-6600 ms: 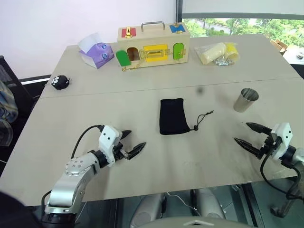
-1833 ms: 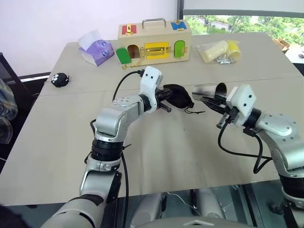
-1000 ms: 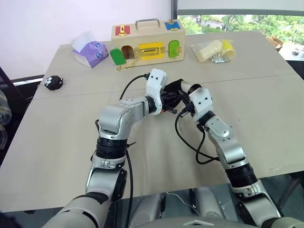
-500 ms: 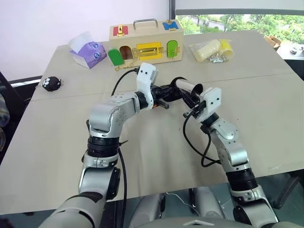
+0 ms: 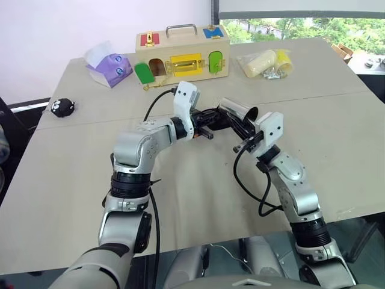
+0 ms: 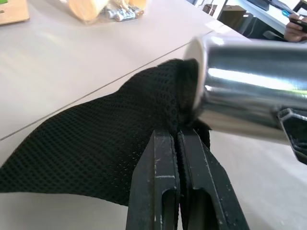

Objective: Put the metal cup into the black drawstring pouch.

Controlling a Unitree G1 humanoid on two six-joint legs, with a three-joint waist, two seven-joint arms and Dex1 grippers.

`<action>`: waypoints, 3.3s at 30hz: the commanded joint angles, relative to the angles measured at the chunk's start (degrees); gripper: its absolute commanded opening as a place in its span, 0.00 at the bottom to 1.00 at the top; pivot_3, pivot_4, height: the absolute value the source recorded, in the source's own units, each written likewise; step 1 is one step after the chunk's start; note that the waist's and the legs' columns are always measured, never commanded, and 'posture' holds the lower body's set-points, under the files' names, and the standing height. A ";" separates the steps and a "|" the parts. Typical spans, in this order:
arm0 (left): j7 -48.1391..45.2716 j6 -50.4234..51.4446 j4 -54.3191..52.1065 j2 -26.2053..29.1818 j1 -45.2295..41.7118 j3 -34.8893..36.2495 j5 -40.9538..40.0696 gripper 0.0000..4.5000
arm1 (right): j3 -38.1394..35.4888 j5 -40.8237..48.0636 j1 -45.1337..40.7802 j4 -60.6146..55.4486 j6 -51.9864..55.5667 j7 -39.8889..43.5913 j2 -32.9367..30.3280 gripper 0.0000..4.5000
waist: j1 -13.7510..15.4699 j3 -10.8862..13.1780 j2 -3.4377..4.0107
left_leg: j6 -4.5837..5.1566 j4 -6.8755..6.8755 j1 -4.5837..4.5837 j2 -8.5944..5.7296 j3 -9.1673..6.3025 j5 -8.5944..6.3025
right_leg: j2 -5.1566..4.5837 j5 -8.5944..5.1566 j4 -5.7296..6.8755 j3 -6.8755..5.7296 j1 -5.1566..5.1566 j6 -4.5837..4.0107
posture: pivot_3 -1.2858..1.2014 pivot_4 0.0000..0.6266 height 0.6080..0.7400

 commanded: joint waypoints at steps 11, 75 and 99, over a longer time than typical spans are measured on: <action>-0.28 -0.13 -3.25 -1.18 -1.20 0.77 -3.83 0.00 | 4.30 -7.06 -2.81 5.21 -2.03 -0.40 -0.59 0.01 | -0.02 0.00 0.00 | 0.00 0.02 0.00 -0.01 0.04 0.00 | 0.00 0.00 0.02 0.04 -0.01 0.00 | 0.52 0.24 0.77; 1.43 -0.79 -5.34 -1.84 0.04 -0.37 -7.55 0.00 | 23.30 -38.00 -30.36 45.10 -28.11 -8.92 -21.08 0.01 | -0.37 -0.04 -0.05 | -0.04 0.10 -0.02 0.08 0.44 0.02 | 0.09 0.04 0.37 0.43 -0.30 -0.07 | 0.52 0.24 0.77; 2.77 -1.55 -3.11 -2.08 -0.22 -0.29 -6.69 0.00 | -12.05 21.02 -3.79 -7.91 16.20 13.75 -26.38 0.94 | 0.41 -0.03 -0.09 | -0.04 0.16 -0.05 0.09 0.28 0.02 | -0.12 0.06 0.30 0.31 -0.17 -0.08 | 0.52 0.24 0.77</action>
